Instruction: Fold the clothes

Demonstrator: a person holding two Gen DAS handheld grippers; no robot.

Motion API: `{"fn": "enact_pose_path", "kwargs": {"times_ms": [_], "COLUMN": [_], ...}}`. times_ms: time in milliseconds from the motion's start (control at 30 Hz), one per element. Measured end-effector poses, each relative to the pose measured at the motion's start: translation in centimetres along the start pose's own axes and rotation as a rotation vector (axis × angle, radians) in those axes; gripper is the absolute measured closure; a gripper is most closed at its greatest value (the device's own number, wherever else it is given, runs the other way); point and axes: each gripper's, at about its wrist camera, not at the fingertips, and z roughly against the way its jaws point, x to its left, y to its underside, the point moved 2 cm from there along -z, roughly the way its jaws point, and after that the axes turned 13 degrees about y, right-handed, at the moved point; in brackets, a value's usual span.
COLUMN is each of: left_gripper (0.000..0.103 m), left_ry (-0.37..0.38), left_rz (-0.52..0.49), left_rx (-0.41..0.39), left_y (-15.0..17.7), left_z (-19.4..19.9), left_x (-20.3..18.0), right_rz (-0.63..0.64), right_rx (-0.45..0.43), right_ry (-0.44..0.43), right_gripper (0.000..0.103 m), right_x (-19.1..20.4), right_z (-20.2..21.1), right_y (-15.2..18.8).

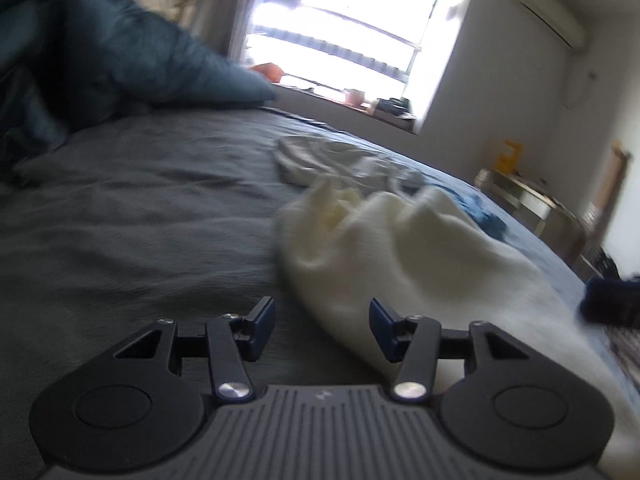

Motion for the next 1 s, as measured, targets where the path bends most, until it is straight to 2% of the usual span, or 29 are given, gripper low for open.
{"fn": "enact_pose_path", "kwargs": {"times_ms": [167,233,300,333,367,400,433,500,567,733,900,1000], "left_gripper": [0.061,0.061,0.061,0.061,0.061,0.061,0.061,0.061,0.061,0.059,0.047,0.045], "left_ry": [-0.050,-0.044,-0.030,-0.020,-0.008,0.004,0.015,0.033,0.052,0.105,0.179,0.244], "left_rz": [0.060,0.073,0.076,0.075,0.069,0.059,0.046,0.020,-0.008,-0.085,-0.210,-0.272], "left_rx": [0.017,0.015,0.008,0.004,0.006,0.010,0.014,0.018,0.019,-0.007,-0.012,0.043], "left_y": [0.0,0.1,0.3,0.4,0.6,0.6,0.8,0.9,0.9,0.6,0.7,1.4], "left_z": [0.0,0.3,0.7,0.9,1.0,1.0,1.0,0.9,0.8,0.4,-0.9,-2.2], "left_x": [2.9,3.5,3.7,3.7,3.6,3.4,3.1,2.3,1.4,-1.7,-5.7,-8.3], "right_rz": [0.355,0.459,0.502,0.508,0.489,0.464,0.418,0.324,0.232,-0.101,-0.362,-0.461], "right_rx": [0.063,0.091,0.128,0.144,0.156,0.163,0.149,0.118,0.035,-0.095,-0.124,-0.112], "right_ry": [-0.048,0.016,0.090,0.120,0.135,0.148,0.147,0.146,0.161,0.134,0.125,0.139], "right_gripper": [0.023,0.025,0.036,0.058,0.079,0.090,0.096,0.097,0.098,0.098,0.098,0.099], "right_x": [8.6,10.8,11.5,11.5,11.1,10.5,9.8,8.3,6.4,-1.3,-8.9,-12.4], "right_z": [-4.5,-6.4,-8.1,-8.8,-9.0,-9.1,-8.5,-7.2,-4.4,3.1,9.2,11.0], "right_y": [1.4,2.4,2.9,3.0,2.9,2.7,2.2,1.2,-0.2,-2.1,1.5,5.4]}}
